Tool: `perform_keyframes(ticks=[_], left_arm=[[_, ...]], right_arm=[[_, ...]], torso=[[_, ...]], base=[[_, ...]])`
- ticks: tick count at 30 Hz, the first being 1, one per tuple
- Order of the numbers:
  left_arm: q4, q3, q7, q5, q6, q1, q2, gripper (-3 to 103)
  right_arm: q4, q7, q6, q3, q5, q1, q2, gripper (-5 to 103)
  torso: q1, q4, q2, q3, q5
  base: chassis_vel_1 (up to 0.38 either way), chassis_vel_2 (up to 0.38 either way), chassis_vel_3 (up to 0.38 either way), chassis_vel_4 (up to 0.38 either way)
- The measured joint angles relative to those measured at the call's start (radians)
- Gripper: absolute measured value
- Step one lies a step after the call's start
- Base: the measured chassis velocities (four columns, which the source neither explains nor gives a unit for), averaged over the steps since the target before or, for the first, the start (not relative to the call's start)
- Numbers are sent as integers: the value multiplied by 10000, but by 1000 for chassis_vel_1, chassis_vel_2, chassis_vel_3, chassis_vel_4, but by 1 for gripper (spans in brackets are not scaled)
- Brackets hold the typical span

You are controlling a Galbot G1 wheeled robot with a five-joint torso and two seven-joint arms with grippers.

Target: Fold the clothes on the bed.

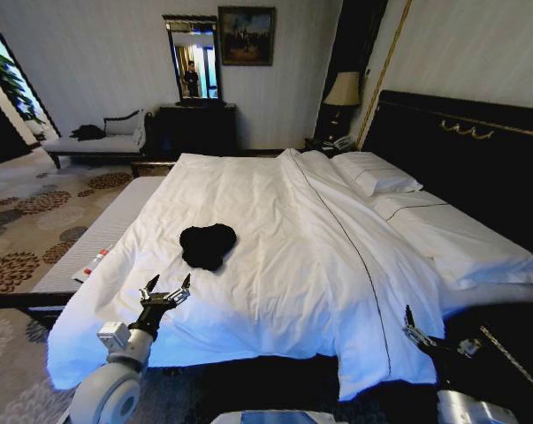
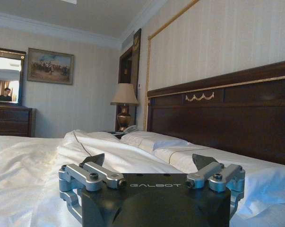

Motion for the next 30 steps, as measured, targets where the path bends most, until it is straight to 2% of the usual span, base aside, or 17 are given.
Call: perform_keyframes(ticks=[30], left_arm=[[132, -57, 37, -83, -81, -35, 59, 100]], right_arm=[[60, -105, -74, -14, 39, -31, 80, 100]], torso=[[0, 0, 0, 0, -1]], base=[[-16, 15, 14, -12]])
